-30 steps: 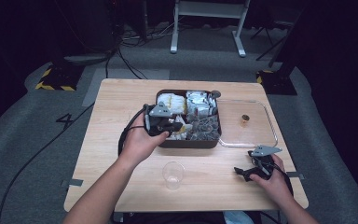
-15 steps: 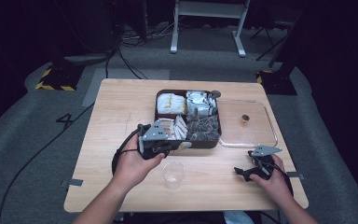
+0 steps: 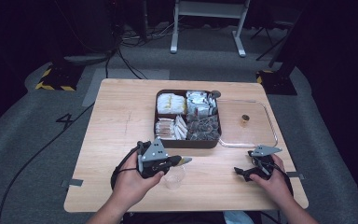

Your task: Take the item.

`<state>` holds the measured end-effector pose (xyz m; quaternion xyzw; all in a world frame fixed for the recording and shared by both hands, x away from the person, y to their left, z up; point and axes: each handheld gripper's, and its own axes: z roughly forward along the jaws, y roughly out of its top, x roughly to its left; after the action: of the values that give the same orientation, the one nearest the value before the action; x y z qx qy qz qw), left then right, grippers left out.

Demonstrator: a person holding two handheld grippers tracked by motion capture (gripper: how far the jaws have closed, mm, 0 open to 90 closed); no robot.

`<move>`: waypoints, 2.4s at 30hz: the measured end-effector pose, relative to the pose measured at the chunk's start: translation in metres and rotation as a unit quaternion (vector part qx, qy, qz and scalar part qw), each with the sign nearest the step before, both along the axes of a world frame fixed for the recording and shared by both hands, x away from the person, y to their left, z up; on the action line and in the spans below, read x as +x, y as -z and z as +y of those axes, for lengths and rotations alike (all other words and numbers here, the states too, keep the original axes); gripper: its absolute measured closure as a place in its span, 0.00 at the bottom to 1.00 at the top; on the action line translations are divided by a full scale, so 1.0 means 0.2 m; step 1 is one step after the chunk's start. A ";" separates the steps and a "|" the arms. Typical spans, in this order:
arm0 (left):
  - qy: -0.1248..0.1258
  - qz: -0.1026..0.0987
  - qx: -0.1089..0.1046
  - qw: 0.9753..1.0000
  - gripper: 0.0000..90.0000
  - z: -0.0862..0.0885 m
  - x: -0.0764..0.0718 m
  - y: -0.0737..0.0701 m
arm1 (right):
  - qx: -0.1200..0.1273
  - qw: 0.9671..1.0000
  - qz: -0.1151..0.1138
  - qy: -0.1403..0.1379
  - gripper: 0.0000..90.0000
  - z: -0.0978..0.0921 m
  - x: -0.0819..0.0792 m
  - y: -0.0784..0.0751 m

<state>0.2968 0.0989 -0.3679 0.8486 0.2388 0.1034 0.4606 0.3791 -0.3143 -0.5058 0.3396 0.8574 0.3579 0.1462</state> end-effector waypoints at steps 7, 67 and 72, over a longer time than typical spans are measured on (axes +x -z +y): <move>0.002 0.009 -0.004 1.000 1.00 0.01 -0.03 0.06 | 0.000 1.000 0.000 0.001 0.01 0.00 0.00 0.00; -0.112 -0.004 0.051 0.992 0.39 0.39 -0.01 0.13 | 0.002 1.000 0.001 0.006 0.01 0.00 -0.01 0.00; -0.127 0.003 0.059 0.990 0.38 0.46 -0.01 0.18 | 0.002 1.000 0.001 0.006 0.01 0.00 -0.01 0.00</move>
<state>0.2955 0.1916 -0.4030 0.8376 0.3393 0.1726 0.3918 0.3777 -0.3137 -0.5058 0.3457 0.8548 0.3580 0.1470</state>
